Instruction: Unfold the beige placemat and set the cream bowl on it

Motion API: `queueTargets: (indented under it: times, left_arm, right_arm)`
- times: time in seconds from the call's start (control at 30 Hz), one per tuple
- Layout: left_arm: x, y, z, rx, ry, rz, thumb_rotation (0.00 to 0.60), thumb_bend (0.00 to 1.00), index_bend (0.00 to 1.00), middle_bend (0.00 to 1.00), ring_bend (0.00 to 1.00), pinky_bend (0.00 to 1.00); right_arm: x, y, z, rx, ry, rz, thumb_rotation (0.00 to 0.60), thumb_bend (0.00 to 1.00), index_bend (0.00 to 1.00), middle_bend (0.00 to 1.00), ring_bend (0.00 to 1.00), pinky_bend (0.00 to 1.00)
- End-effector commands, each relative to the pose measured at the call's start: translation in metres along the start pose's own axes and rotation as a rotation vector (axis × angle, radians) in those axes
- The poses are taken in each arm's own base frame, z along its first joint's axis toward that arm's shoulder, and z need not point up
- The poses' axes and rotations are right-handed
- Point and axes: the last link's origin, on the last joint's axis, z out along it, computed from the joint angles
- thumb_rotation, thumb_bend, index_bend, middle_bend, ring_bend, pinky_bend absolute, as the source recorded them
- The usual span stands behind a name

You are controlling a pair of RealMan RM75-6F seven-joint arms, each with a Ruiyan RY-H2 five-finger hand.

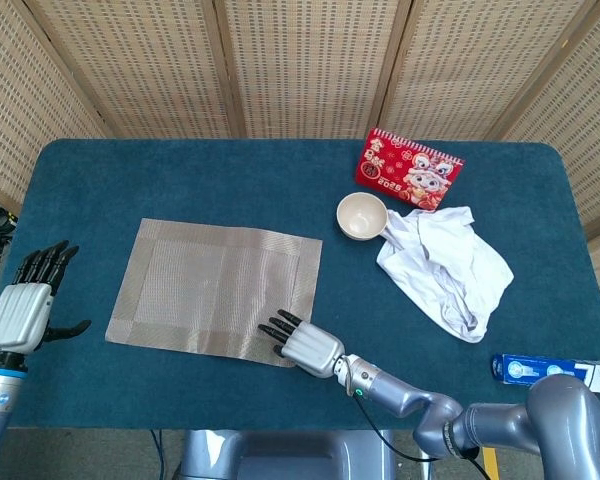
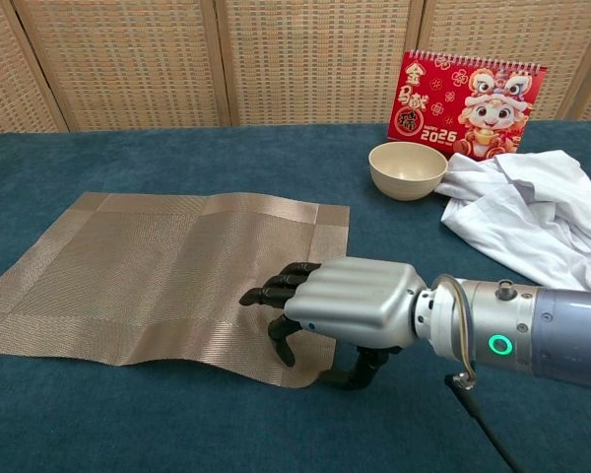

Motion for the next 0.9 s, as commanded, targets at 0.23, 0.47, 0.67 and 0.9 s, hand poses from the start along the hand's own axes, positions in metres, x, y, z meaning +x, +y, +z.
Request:
queueTargets:
  times: [0.23,0.47,0.67,0.9]
  left_arm:
    - [-0.0012,0.0008,0.0005,-0.003,-0.006,0.003,0.6,0.0,0.0,0.0,0.0,0.0]
    - [-0.0012,0.0011,0.0003,-0.003,-0.004,0.004,0.6,0.0,0.0,0.0,0.0,0.0]
    - [-0.0017,0.0016,0.0005,-0.005,-0.007,0.006,0.6,0.0,0.0,0.0,0.0,0.0]
    - [-0.0016,0.0016,0.0006,-0.005,-0.007,0.005,0.6,0.0,0.0,0.0,0.0,0.0]
  right_arm:
    - [-0.0018,0.0007,-0.0004,0.002,0.004,0.004,0.6,0.56,0.48,0.04,0.0,0.0]
    - [-0.003,0.001,-0.0004,0.002,0.005,0.007,0.6,0.6,0.51,0.04,0.0,0.0]
    - [-0.004,0.0011,-0.0006,0.003,0.007,0.003,0.6,0.62,0.54,0.05,0.0,0.0]
    - [-0.0052,0.0006,-0.0001,0.004,0.006,-0.002,0.6,0.64,0.57,0.05,0.0,0.0]
